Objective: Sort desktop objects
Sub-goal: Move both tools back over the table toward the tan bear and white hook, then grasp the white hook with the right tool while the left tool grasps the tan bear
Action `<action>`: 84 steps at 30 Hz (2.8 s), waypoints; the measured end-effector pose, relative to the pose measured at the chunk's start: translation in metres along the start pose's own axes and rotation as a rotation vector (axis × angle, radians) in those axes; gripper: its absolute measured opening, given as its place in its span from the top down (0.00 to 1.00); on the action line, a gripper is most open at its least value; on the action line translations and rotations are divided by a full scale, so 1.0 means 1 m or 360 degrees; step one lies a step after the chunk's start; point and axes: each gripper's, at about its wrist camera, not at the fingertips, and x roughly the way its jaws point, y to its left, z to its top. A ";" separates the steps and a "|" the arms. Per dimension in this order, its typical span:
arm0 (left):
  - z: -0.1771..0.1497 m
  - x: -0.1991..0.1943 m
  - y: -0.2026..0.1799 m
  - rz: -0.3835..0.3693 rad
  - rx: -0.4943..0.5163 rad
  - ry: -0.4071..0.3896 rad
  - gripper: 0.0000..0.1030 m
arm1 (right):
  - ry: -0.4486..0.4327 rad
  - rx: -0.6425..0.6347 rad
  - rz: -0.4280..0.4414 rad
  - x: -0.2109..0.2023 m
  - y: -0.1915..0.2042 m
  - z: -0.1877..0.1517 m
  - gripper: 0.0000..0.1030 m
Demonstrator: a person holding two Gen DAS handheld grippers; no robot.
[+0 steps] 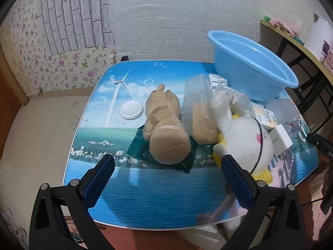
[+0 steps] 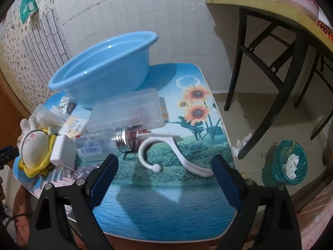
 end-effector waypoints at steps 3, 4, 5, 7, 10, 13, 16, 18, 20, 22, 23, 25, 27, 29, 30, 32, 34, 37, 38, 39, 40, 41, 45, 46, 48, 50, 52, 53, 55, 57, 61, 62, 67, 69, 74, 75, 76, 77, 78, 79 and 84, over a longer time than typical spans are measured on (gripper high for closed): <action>-0.001 0.003 0.005 0.0011 -0.0020 0.0012 0.01 | 0.0019 -0.0034 -0.0032 0.008 0.002 -0.002 0.10; -0.002 0.004 0.007 0.0016 -0.0022 0.0015 0.01 | 0.0014 -0.0051 -0.0044 0.009 0.003 -0.002 0.10; -0.002 0.004 0.007 0.0016 -0.0024 0.0018 0.01 | 0.0013 -0.0077 -0.0056 0.010 0.005 -0.002 0.10; -0.003 0.005 0.008 0.0018 -0.0025 0.0023 0.01 | 0.0014 -0.0115 -0.0071 0.013 0.009 -0.002 0.10; -0.003 0.007 0.008 0.0015 -0.0020 0.0029 0.01 | 0.0010 -0.0177 -0.0105 0.016 0.014 -0.003 0.10; -0.003 0.009 0.008 0.0013 -0.0017 0.0033 0.01 | 0.0020 -0.0212 -0.0091 0.019 0.016 -0.002 0.12; -0.003 0.009 0.008 0.0011 -0.0019 0.0035 0.01 | 0.0067 -0.0231 -0.0048 0.024 0.016 -0.002 0.33; -0.003 0.009 0.008 0.0009 -0.0017 0.0033 0.01 | 0.0062 -0.0258 -0.0041 0.021 0.019 -0.002 0.44; -0.003 0.009 0.008 0.0011 -0.0016 0.0032 0.01 | 0.0065 -0.0266 -0.0034 0.020 0.020 -0.003 0.49; -0.002 0.009 0.009 0.0007 -0.0019 0.0030 0.01 | 0.0066 -0.0269 -0.0039 0.019 0.021 -0.004 0.53; -0.002 0.009 0.009 0.0006 -0.0019 0.0029 0.01 | 0.0066 -0.0268 -0.0040 0.018 0.020 -0.004 0.55; -0.002 0.008 0.008 0.0007 -0.0015 0.0027 0.01 | 0.0065 -0.0257 -0.0026 0.017 0.019 -0.005 0.57; -0.002 0.008 0.008 0.0006 -0.0011 0.0028 0.01 | 0.0065 -0.0255 -0.0018 0.017 0.018 -0.005 0.59; -0.001 0.008 0.008 0.0006 -0.0012 0.0026 0.01 | 0.0065 -0.0255 -0.0016 0.016 0.018 -0.006 0.61; -0.001 0.008 0.008 0.0005 -0.0013 0.0026 0.01 | 0.0066 -0.0254 -0.0017 0.016 0.018 -0.006 0.62; 0.000 0.009 0.008 0.0002 -0.0016 0.0027 0.01 | 0.0067 -0.0256 -0.0013 0.016 0.018 -0.005 0.63; 0.000 0.009 0.008 -0.0001 -0.0017 0.0027 0.01 | 0.0070 -0.0256 -0.0010 0.015 0.018 -0.006 0.64; -0.001 0.009 0.009 -0.0015 -0.0015 0.0027 0.01 | 0.0072 -0.0253 -0.0007 0.016 0.017 -0.006 0.64; -0.001 0.009 0.009 -0.0019 -0.0013 0.0023 0.01 | 0.0073 -0.0255 -0.0008 0.016 0.018 -0.006 0.64; -0.001 0.009 0.009 -0.0018 -0.0012 0.0016 0.01 | 0.0074 -0.0255 -0.0009 0.016 0.018 -0.006 0.64; -0.001 0.008 0.009 -0.0017 -0.0013 0.0009 0.01 | 0.0075 -0.0253 -0.0008 0.016 0.018 -0.006 0.64; 0.000 0.008 0.010 -0.0015 -0.0019 0.0005 0.01 | 0.0075 -0.0251 -0.0006 0.016 0.018 -0.006 0.64; 0.000 0.008 0.012 -0.0036 -0.0024 0.0005 0.01 | 0.0080 -0.0237 -0.0002 0.017 0.018 -0.006 0.64; 0.000 0.008 0.012 -0.0038 -0.0023 0.0001 0.01 | 0.0079 -0.0242 -0.0004 0.017 0.018 -0.006 0.64; 0.000 0.009 0.013 -0.0041 -0.0032 -0.0001 0.01 | 0.0080 -0.0243 -0.0007 0.017 0.018 -0.005 0.63; 0.000 0.010 0.016 -0.0045 -0.0050 0.0002 0.01 | 0.0082 -0.0240 -0.0010 0.017 0.019 -0.005 0.63; -0.001 0.011 0.019 -0.0058 -0.0066 0.0004 0.01 | 0.0085 -0.0239 -0.0011 0.017 0.019 -0.005 0.63; -0.001 0.011 0.020 -0.0067 -0.0072 0.0001 0.01 | 0.0085 -0.0238 -0.0010 0.017 0.019 -0.005 0.63; 0.000 0.010 0.022 -0.0077 -0.0078 -0.0007 0.02 | 0.0081 -0.0237 -0.0009 0.017 0.019 -0.005 0.63; 0.000 0.009 0.024 -0.0088 -0.0085 -0.0016 0.02 | 0.0080 -0.0239 -0.0011 0.017 0.020 -0.005 0.63; 0.002 0.011 0.027 -0.0122 -0.0111 -0.0014 0.02 | 0.0087 -0.0234 -0.0013 0.017 0.019 -0.005 0.62; 0.004 0.012 0.026 -0.0122 -0.0102 -0.0018 0.02 | 0.0087 -0.0232 -0.0014 0.017 0.019 -0.005 0.62; 0.009 0.021 0.020 -0.0138 -0.0059 -0.0010 0.02 | 0.0094 -0.0242 -0.0032 0.018 0.021 -0.003 0.62; 0.010 0.024 0.015 -0.0148 -0.0032 -0.0006 0.03 | 0.0096 -0.0249 -0.0037 0.019 0.022 -0.003 0.58; 0.010 0.031 0.003 -0.0110 0.0081 0.0030 0.56 | 0.0087 -0.0267 -0.0047 0.022 0.027 -0.002 0.56; 0.010 0.030 0.002 -0.0102 0.0088 0.0028 0.57 | 0.0086 -0.0269 -0.0045 0.023 0.027 -0.002 0.58; 0.009 0.030 0.002 -0.0099 0.0093 0.0027 0.57 | 0.0084 -0.0272 -0.0044 0.022 0.026 -0.002 0.60; 0.009 0.029 0.002 -0.0096 0.0096 0.0027 0.57 | 0.0081 -0.0272 -0.0039 0.022 0.026 -0.002 0.62; 0.008 0.028 0.003 -0.0094 0.0095 0.0028 0.57 | 0.0082 -0.0268 -0.0028 0.021 0.025 -0.002 0.63; 0.008 0.027 0.003 -0.0088 0.0094 0.0030 0.57 | 0.0083 -0.0264 -0.0019 0.021 0.025 -0.002 0.63; 0.005 0.018 0.006 -0.0061 0.0103 0.0036 0.58 | 0.0094 -0.0255 -0.0002 0.017 0.023 -0.004 0.63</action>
